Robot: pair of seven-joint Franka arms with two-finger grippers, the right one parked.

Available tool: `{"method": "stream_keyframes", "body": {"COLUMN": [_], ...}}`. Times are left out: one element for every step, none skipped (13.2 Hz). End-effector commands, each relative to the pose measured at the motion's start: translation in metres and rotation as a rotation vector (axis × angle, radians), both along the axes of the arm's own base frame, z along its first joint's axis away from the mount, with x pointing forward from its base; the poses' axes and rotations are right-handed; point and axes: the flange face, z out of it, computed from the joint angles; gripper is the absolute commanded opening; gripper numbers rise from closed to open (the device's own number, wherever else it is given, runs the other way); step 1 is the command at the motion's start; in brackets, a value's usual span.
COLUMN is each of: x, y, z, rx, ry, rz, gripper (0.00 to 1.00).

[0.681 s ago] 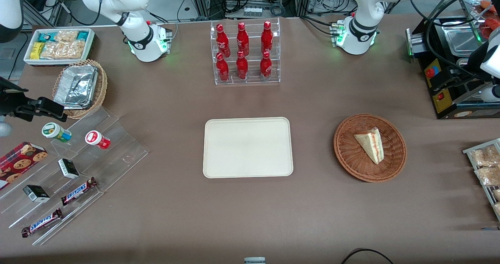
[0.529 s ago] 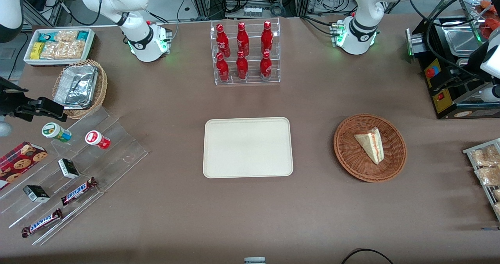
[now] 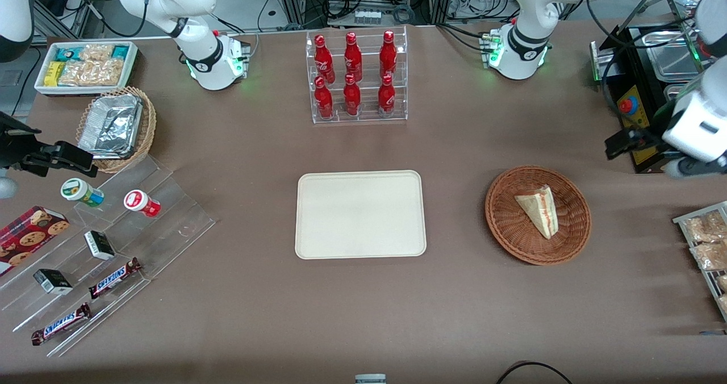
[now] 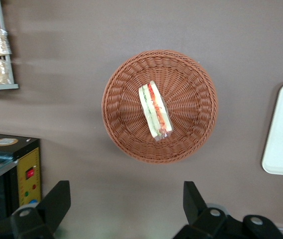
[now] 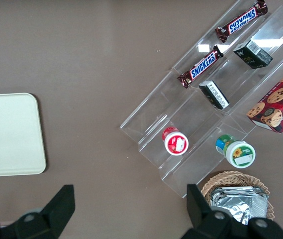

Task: Place sandwich from basket to tray
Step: 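Move the left gripper over the wrapped sandwich in the wicker basket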

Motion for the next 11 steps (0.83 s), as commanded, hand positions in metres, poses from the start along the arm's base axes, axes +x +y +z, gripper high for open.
{"method": "stream_keyframes", "body": {"x": [0.002,0.004,0.006,0.009,0.01,0.012,0.014,0.016,0.017,0.017,0.014], "y": [-0.004,-0.006,-0.007,-0.01,-0.016,-0.021,-0.025,-0.033,-0.039,-0.04,-0.043], "z": [-0.037,-0.052,-0.067,-0.085,-0.1,-0.113,-0.126,-0.138,-0.15,-0.164,-0.179], "rx": [0.016,0.01,0.006,0.011,0.016,0.018,0.024,0.028,0.03,0.032,0.033], "ry": [-0.038,-0.038,-0.039,-0.027,-0.02,-0.02,-0.015,-0.011,-0.009,-0.003,-0.001], "rz": [0.113,0.168,0.197,0.23,0.258,0.281,0.307,0.32,0.327,0.332,0.329], "gripper": [1.0,1.0,1.0,1.0,1.0,1.0,1.0,1.0,1.0,1.0,1.0]}}
